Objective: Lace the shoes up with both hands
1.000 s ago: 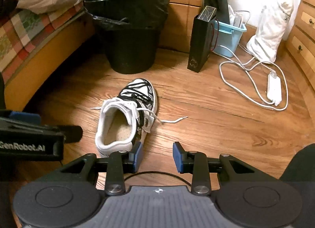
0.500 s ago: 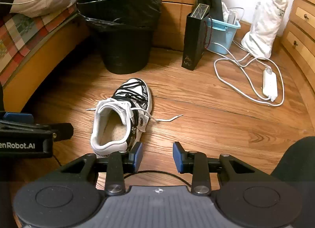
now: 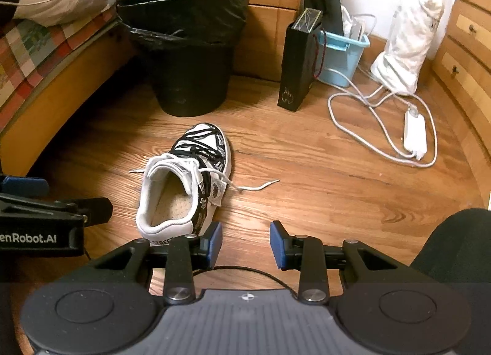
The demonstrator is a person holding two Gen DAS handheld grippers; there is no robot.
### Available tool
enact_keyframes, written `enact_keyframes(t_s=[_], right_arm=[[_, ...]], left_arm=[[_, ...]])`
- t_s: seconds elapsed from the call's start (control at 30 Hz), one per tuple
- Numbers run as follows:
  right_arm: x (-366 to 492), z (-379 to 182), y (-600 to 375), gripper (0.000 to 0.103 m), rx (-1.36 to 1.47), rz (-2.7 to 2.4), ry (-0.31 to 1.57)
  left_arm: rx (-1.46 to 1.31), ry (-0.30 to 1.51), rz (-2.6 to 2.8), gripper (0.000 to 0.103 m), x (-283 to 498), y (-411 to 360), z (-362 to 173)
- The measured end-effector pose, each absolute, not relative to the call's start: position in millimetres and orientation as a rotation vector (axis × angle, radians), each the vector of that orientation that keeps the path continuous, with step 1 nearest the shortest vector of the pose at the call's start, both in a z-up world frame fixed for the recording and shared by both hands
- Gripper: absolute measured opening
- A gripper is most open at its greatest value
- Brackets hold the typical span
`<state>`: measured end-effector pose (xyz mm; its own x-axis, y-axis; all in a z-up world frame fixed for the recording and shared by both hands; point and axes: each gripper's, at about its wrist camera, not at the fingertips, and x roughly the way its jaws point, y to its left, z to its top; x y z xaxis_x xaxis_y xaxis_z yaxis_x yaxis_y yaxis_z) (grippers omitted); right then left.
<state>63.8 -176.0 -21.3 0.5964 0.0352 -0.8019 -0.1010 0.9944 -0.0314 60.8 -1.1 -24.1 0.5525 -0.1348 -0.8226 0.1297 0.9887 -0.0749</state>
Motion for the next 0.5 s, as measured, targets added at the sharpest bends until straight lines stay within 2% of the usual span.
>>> enact_keyframes(t_s=[0.5], right_arm=[[63.0, -23.5, -176.6, 0.041, -0.083, 0.073, 0.923]], left_arm=[[-0.029, 0.977, -0.139, 0.101, 61.6, 2.5, -26.8]])
